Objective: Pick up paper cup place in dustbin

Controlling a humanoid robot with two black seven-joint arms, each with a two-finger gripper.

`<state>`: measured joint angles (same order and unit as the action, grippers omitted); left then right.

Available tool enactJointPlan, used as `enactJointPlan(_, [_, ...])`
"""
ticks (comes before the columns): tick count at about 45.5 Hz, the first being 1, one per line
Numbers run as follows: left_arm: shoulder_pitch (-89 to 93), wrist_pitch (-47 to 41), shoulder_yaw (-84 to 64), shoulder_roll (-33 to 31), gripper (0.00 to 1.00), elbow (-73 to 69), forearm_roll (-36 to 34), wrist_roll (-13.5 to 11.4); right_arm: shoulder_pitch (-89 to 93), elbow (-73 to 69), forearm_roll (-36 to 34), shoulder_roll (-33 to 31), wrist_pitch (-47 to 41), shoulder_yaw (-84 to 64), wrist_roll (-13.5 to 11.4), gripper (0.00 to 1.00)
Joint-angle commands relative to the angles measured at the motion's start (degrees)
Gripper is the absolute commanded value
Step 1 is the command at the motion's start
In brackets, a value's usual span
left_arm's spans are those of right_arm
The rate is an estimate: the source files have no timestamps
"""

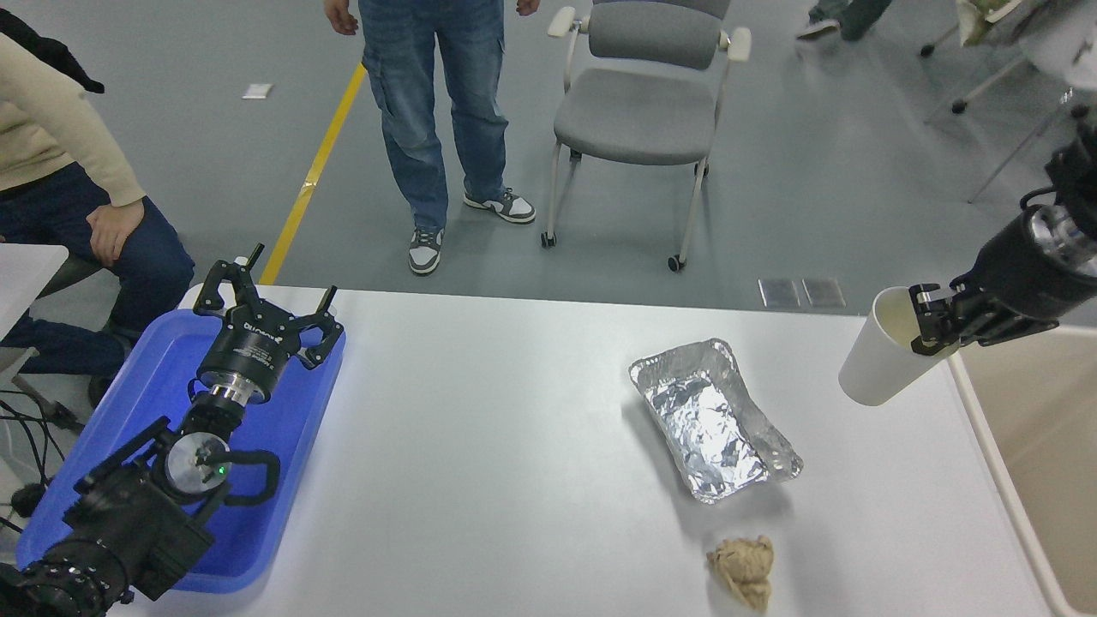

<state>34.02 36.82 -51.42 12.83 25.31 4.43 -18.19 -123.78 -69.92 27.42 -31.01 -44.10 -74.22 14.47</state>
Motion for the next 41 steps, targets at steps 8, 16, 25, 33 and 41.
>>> enactJointPlan(8, [0.0, 0.0, 0.0, 0.0, 1.0, 0.0, 0.0, 0.0, -8.2, -0.8, -0.1, -0.1, -0.9, -1.7, -0.1, 0.0])
enactJointPlan(16, [0.0, -0.1, 0.1, 0.0, 1.0, 0.0, 0.0, 0.0, -8.2, -0.7, -0.2, -0.8, -0.9, -4.2, 0.0, 0.0])
enactJointPlan(25, [-0.1, -0.1, 0.1, 0.0, 1.0, 0.0, 0.0, 0.0, -8.2, 0.0, 0.3, -6.3, -0.9, -8.2, -0.1, 0.0])
enactJointPlan(33, [-0.1, -0.1, 0.1, 0.0, 1.0, 0.0, 0.0, 0.0, -7.9, 1.5, 0.5, -7.0, -0.9, -15.2, -0.1, 0.0])
enactJointPlan(41, [-0.1, -0.1, 0.1, 0.0, 1.0, 0.0, 0.0, 0.0, -6.5, 6.2, 1.6, -14.3, -0.9, -17.6, -0.3, 0.0])
